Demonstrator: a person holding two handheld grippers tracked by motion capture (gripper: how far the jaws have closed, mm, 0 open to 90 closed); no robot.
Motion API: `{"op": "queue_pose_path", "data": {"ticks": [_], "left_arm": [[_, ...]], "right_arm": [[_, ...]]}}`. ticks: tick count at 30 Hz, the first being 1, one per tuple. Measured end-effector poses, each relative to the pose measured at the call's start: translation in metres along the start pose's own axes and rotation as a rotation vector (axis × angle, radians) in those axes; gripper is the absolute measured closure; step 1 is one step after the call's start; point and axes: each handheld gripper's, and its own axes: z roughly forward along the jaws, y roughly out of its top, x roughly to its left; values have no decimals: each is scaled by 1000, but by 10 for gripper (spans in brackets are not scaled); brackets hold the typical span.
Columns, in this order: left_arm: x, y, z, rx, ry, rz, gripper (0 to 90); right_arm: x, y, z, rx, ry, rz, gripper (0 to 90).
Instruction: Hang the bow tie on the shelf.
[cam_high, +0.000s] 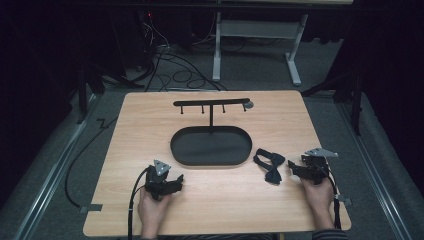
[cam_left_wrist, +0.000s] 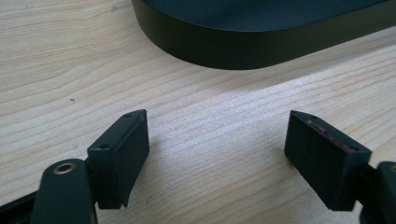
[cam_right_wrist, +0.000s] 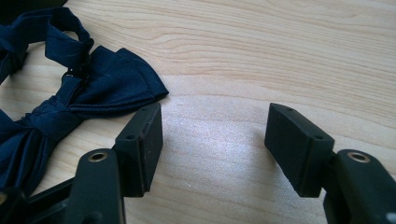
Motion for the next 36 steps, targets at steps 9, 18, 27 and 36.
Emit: {"op": "queue_pose_path", "data": {"ticks": [9, 18, 27, 36], "left_arm": [[0, 0, 0, 0, 0, 0, 223], [0, 0, 0, 0, -1, -1, 223], [0, 0, 0, 0, -1, -1, 220], [0, 0, 0, 0, -2, -1, 219]], "right_arm": [[1, 0, 0, 4, 4, 1, 373], [1, 0, 0, 2, 2, 0, 366], [1, 0, 0, 4, 15, -8, 353], [2, -1, -5, 12, 30, -5, 454]]}}
